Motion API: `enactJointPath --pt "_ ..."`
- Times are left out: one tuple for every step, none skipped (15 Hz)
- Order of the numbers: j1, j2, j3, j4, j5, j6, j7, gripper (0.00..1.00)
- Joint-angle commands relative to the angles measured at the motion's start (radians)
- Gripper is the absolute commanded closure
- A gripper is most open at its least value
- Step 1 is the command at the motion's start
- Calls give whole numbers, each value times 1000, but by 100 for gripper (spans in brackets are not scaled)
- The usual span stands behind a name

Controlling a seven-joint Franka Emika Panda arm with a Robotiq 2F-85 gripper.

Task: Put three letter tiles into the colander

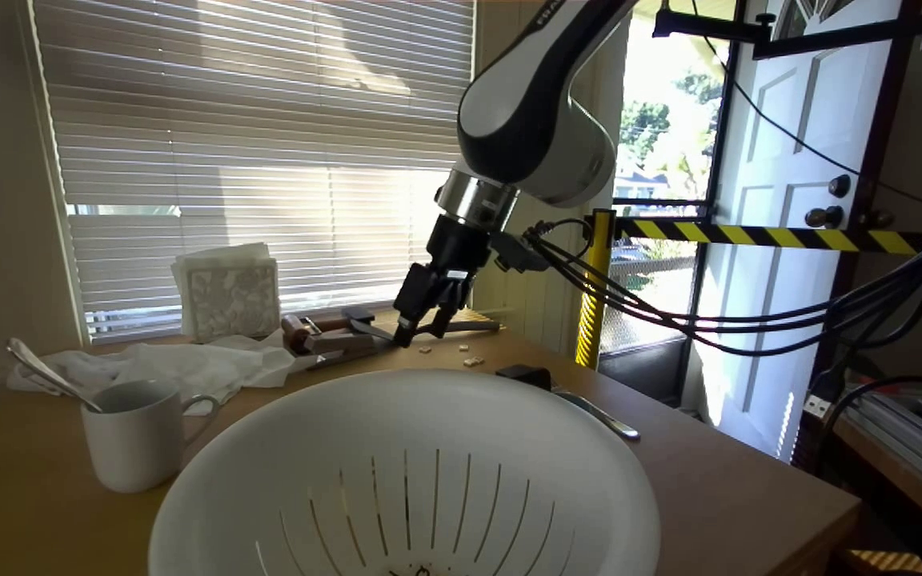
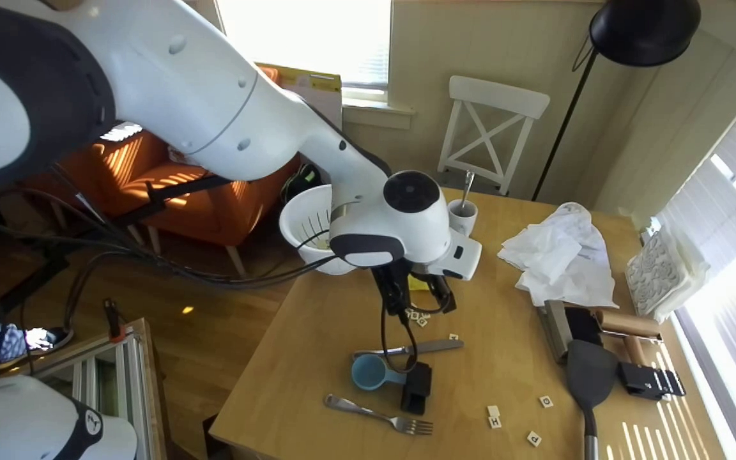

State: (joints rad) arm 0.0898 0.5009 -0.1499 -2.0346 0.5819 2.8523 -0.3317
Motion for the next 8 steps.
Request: enactJointPath --pt "29 21 -38 11 -278 -62 238 0" --pt "43 30 -56 27 -359 -87 303 0" --pt "46 45 -59 53 -424 -120 353 0" --pt "43 51 -57 74 -474 -152 390 0" --pt "36 54 -49 92 -509 -183 416 0" --pt "30 57 -39 111 -536 -213 434 0" --pt "22 62 -23 128 -550 -234 444 0" --pt "13 71 -6 142 -554 -243 449 0"
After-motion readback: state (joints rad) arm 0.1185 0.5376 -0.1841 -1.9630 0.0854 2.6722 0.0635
